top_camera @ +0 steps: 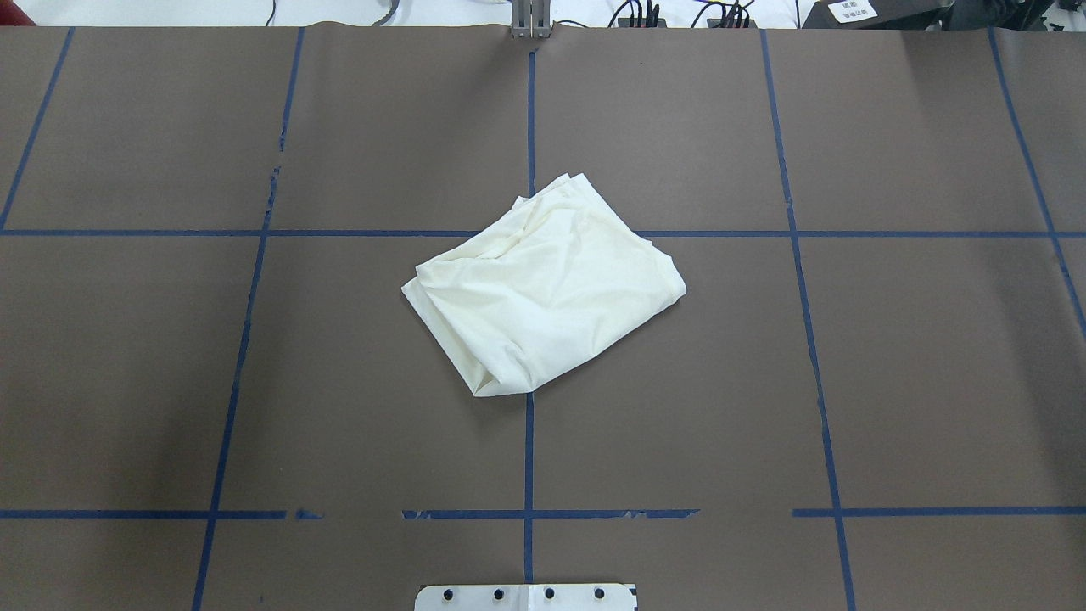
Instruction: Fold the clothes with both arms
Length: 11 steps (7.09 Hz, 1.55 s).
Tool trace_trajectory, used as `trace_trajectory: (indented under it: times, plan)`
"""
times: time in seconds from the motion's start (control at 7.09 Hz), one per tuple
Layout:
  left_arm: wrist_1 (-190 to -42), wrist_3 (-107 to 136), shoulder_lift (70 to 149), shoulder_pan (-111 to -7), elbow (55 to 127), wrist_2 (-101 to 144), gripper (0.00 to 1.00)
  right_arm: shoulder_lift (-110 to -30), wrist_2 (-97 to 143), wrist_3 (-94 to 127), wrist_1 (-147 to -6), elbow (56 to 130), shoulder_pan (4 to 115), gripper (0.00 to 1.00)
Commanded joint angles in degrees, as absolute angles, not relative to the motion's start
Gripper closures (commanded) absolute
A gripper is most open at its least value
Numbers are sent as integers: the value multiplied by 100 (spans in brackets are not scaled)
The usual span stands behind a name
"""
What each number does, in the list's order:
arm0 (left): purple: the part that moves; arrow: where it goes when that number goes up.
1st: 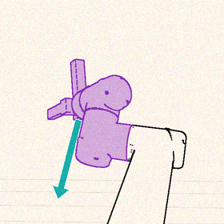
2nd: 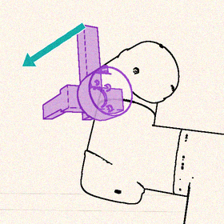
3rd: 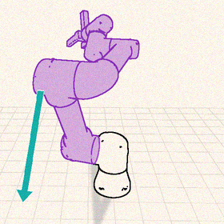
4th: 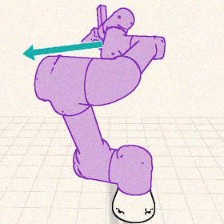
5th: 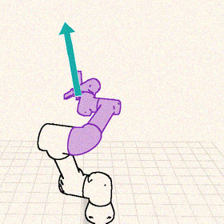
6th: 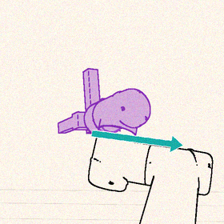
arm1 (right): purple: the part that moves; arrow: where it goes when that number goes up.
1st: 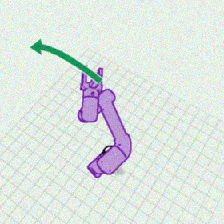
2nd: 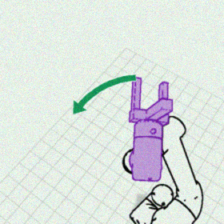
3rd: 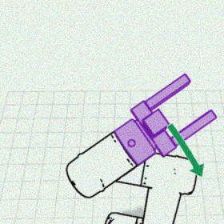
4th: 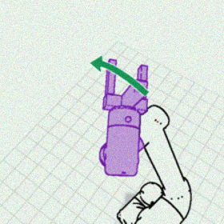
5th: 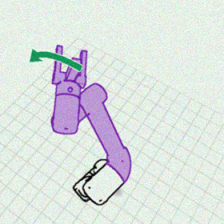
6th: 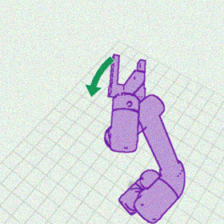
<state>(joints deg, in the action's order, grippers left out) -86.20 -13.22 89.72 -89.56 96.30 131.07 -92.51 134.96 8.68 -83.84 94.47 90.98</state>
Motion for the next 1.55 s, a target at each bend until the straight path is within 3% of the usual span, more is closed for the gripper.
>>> trace_trajectory:
  times: [0.0, 1.41]
  plan:
    - [-8631, -1345, 8982, -8956, 9642, 13139, 0, -9255, 13447, 888, -8297, 9448, 8843, 0]
    - [-8622, -448, 8991, -8956, 9650, 13430, 0, -9264, 13122, 879, -8297, 9466, 8833, 0]
